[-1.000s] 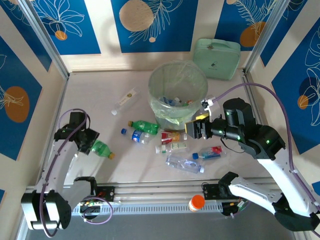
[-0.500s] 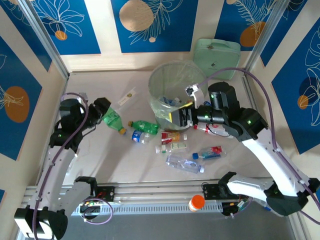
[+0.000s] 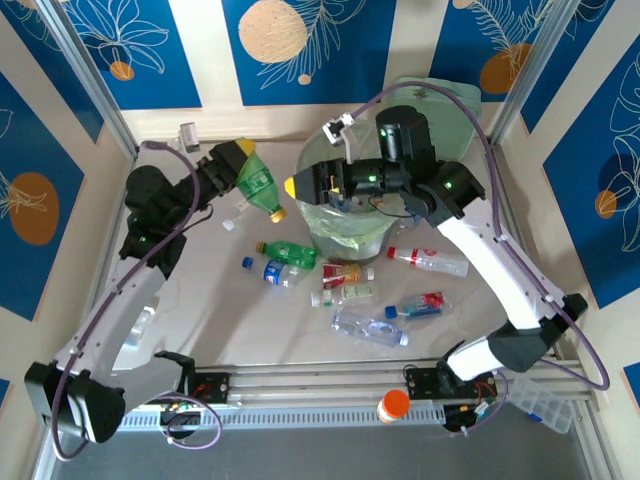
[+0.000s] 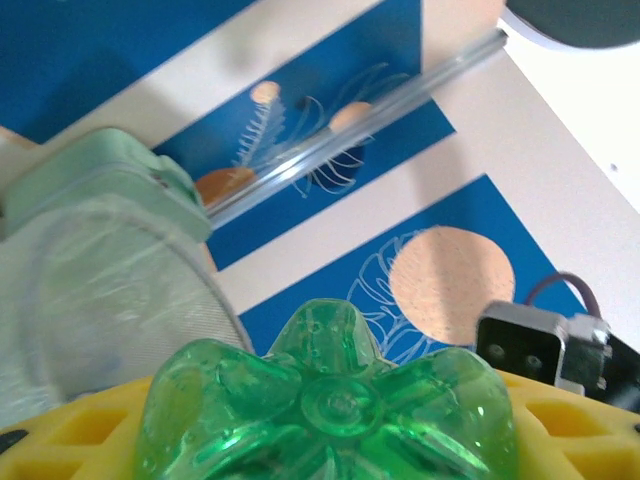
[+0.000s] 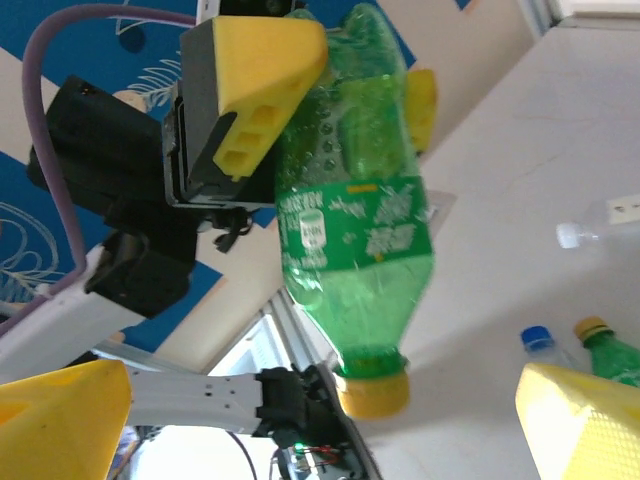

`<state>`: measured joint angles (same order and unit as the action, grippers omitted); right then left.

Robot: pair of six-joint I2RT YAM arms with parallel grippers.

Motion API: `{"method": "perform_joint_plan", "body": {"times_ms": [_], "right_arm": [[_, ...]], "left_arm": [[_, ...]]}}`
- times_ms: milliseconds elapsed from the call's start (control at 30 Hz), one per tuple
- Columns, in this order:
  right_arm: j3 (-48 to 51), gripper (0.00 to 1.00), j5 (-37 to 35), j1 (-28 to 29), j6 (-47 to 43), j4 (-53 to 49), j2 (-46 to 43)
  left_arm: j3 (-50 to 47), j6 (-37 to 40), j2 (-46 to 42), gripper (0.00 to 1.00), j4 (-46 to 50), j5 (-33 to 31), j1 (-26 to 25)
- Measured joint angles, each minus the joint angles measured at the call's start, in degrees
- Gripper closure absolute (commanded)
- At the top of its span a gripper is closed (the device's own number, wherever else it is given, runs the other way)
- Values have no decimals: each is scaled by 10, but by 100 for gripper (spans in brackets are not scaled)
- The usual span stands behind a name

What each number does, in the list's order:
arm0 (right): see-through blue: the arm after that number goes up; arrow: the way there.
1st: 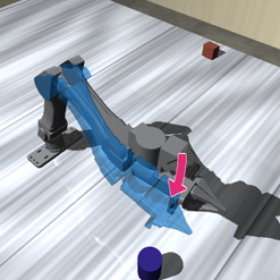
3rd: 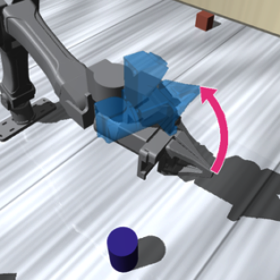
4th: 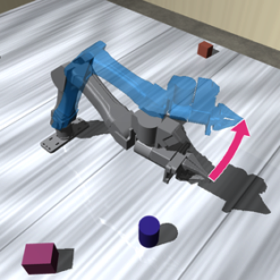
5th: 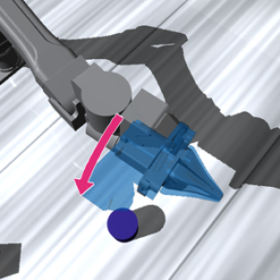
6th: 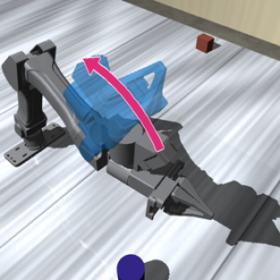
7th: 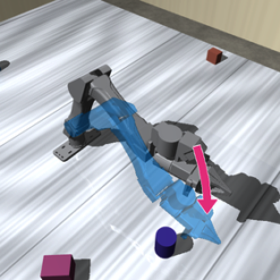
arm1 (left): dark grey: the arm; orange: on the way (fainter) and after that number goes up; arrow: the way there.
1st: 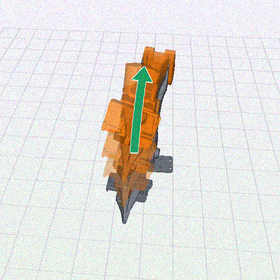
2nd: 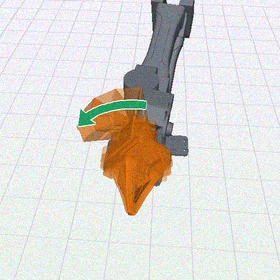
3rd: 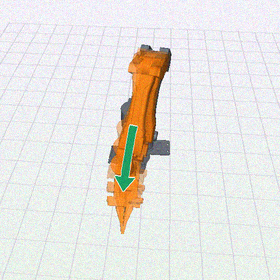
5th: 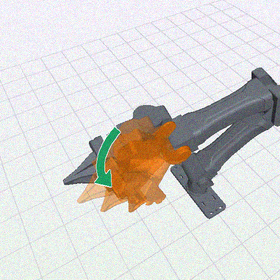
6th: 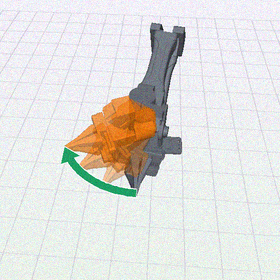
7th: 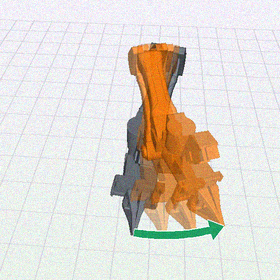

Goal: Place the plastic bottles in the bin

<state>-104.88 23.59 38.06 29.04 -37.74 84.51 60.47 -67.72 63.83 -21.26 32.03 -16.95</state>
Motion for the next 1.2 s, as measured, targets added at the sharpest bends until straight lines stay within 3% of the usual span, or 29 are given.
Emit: {"method": "perform_joint_plan", "body": {"times_ms": [300,500,767,867,933,1067,1200], "right_arm": [[-54,1,31,9,12,0,52],[-56,9,71,5,42,14,68],[-56,36,103,-12,80,33,77],[-56,57,105,-15,82,38,77],[-52,61,106,-19,82,40,76],[-36,59,107,-26,85,44,68],[-25,59,110,-32,82,53,56]], "left_arm": [[56,-25,64,54,-84,25,-45],[67,-45,90,54,-134,25,-71],[77,-54,103,54,-161,24,-91],[79,-57,105,54,-168,25,-92],[82,-56,107,49,-169,25,-94],[87,-48,117,22,-168,25,-100],[90,-20,114,2,-126,20,-106]]}}
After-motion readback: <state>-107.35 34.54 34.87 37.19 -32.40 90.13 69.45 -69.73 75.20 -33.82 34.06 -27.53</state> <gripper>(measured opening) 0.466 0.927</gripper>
